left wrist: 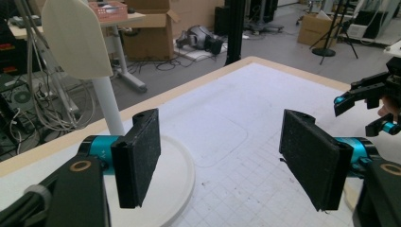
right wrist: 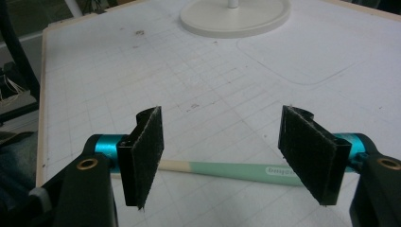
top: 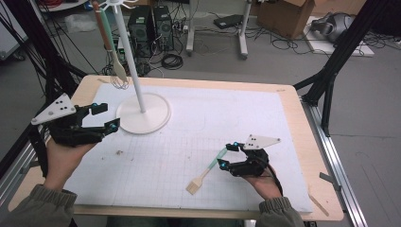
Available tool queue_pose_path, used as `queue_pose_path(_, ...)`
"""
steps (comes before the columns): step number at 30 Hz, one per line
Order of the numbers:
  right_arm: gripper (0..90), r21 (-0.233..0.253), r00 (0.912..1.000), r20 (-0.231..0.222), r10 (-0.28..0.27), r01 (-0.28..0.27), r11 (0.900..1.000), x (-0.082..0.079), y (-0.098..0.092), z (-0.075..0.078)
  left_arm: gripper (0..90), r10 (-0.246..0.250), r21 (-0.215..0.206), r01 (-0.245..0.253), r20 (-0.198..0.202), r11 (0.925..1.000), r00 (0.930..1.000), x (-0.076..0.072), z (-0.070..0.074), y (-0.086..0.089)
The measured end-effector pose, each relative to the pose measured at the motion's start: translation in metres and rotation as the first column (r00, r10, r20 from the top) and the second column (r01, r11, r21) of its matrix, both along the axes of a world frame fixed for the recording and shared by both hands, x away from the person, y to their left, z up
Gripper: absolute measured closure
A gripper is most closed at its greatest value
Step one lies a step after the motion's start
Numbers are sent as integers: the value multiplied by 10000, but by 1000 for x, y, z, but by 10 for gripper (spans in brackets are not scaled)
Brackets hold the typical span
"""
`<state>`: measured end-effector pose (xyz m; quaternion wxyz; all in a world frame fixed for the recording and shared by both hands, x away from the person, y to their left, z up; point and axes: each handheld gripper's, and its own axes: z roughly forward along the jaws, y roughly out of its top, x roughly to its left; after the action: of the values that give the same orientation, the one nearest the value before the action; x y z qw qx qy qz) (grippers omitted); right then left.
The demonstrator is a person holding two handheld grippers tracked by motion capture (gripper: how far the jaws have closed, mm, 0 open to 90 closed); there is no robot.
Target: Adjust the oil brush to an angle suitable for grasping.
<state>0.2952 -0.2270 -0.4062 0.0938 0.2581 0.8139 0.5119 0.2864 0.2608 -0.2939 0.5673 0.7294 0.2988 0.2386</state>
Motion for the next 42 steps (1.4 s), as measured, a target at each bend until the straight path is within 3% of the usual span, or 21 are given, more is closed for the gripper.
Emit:
queue_pose_path(4, 343, -118, 10000, -67, 38, -38, 9999, 0, 1, -1, 299, 9, 59, -9, -15, 10000, 10000, -4, -9, -1)
queue_pose_path(13, 499, -571, 9988, -238, 429, -442, 9974, -1, 5, -5, 276, 22, 133, -20, -179, 9999, 9998, -9, -28, -2)
queue_pose_path(21, 679, -968, 9955, -430, 846, -884, 9914, -3, 8, -10, 255, -63, 425, 79, -367, 9991, 9993, -10, -45, -4)
queue_pose_path(30, 850, -1101, 9919, -721, 1043, -1119, 9876, -2, 10, -15, 217, -91, 575, 123, -555, 9983, 9984, -9, -64, -5)
queue_pose_path(37, 890, -1398, 9877, -843, 1320, -1429, 9798, -3, 17, -22, 187, -53, 635, 102, -780, 9979, 9969, -4, -77, -4)
queue_pose_path(42, 890, -1456, 9852, -927, 1440, -1565, 9769, -4, 24, -27, 164, -24, 738, 73, -666, 9972, 9978, -3, -82, -6)
